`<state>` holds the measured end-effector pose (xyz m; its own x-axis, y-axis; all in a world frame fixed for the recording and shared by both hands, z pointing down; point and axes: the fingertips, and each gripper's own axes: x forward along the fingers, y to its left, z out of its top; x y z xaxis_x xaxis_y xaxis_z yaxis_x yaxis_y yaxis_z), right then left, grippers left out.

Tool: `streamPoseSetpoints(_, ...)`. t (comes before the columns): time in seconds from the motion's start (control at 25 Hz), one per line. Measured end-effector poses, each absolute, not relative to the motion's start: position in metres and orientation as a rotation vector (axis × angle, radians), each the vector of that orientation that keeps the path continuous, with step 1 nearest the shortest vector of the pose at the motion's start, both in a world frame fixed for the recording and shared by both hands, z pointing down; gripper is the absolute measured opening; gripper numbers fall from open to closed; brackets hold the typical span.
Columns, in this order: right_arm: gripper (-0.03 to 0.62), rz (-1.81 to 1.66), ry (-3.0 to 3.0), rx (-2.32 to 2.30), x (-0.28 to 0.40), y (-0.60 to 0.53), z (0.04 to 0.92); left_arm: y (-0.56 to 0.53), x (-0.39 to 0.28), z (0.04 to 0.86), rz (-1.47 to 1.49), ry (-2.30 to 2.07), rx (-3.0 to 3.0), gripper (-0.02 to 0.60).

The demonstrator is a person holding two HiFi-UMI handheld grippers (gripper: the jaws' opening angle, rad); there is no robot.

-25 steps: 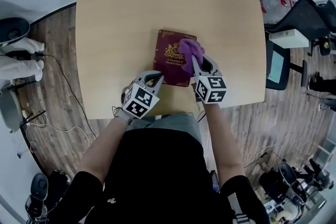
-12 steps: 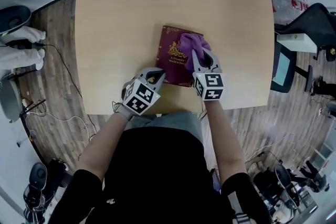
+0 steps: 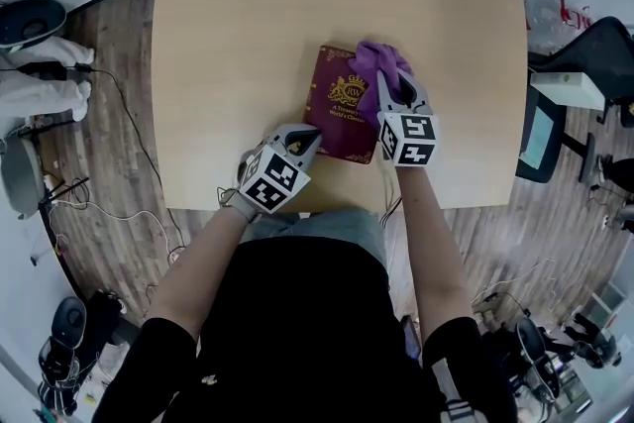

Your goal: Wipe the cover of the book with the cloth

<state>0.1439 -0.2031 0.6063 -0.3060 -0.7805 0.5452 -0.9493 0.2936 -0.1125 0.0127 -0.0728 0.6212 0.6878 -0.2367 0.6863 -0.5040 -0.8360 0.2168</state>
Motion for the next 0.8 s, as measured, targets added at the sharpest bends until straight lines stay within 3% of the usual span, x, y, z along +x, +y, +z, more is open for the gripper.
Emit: streamPoseSetpoints(0.8,0.078,0.466,-2.192,1.483,0.119,-0.159,0.609,-0.075,0.012,0.623,0.923,-0.629,2.487,0.02)
